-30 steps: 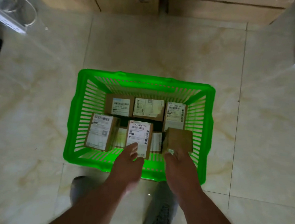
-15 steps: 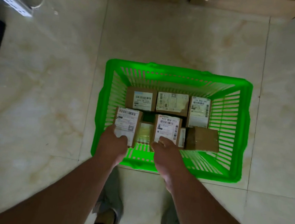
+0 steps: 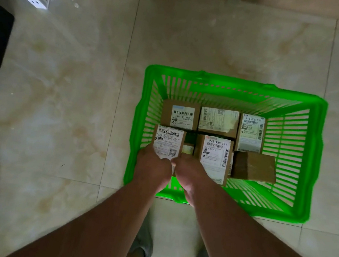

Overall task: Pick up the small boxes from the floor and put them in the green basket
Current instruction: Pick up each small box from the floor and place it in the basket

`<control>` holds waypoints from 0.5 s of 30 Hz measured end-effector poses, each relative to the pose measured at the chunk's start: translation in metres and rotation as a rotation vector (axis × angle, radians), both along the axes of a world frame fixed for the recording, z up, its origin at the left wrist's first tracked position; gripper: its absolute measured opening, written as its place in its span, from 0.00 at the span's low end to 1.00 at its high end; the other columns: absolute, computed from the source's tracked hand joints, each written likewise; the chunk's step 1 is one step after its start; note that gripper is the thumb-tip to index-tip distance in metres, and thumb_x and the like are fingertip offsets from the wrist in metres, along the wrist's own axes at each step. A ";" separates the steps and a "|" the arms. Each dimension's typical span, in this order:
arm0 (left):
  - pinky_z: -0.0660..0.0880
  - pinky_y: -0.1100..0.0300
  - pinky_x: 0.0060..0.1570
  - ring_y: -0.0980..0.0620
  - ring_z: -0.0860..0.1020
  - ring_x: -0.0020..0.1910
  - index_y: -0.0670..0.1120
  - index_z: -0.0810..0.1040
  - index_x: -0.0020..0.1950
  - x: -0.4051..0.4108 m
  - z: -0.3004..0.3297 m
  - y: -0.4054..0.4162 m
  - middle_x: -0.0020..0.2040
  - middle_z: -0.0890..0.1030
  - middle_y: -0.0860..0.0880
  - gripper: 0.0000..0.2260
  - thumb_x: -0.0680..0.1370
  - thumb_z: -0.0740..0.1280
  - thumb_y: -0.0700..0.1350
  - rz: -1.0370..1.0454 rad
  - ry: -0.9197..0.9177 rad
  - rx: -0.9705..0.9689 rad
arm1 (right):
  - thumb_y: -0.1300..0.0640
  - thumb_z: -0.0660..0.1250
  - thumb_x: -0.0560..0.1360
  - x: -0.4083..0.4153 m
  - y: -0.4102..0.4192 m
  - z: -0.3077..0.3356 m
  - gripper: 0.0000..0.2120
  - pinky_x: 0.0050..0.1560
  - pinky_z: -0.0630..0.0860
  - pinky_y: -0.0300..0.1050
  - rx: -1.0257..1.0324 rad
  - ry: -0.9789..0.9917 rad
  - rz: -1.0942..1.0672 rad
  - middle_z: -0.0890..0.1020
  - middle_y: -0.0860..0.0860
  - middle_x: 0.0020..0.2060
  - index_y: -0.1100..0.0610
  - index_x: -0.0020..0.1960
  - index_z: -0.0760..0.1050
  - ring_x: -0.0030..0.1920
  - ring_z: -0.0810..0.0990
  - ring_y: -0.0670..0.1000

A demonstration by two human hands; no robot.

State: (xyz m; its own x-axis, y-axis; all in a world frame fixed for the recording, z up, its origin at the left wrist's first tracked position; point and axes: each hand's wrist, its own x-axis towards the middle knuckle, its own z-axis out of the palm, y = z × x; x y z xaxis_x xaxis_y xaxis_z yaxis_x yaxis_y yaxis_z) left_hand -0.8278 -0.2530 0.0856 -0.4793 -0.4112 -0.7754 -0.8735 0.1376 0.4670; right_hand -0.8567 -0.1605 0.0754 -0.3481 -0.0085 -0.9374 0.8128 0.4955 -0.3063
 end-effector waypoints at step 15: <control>0.73 0.74 0.32 0.64 0.79 0.43 0.51 0.81 0.56 -0.049 0.060 -0.003 0.49 0.84 0.55 0.18 0.76 0.61 0.32 0.203 0.104 0.132 | 0.59 0.58 0.78 -0.080 0.021 0.063 0.22 0.32 0.71 0.32 -0.055 0.242 0.121 0.81 0.51 0.66 0.53 0.71 0.74 0.44 0.77 0.42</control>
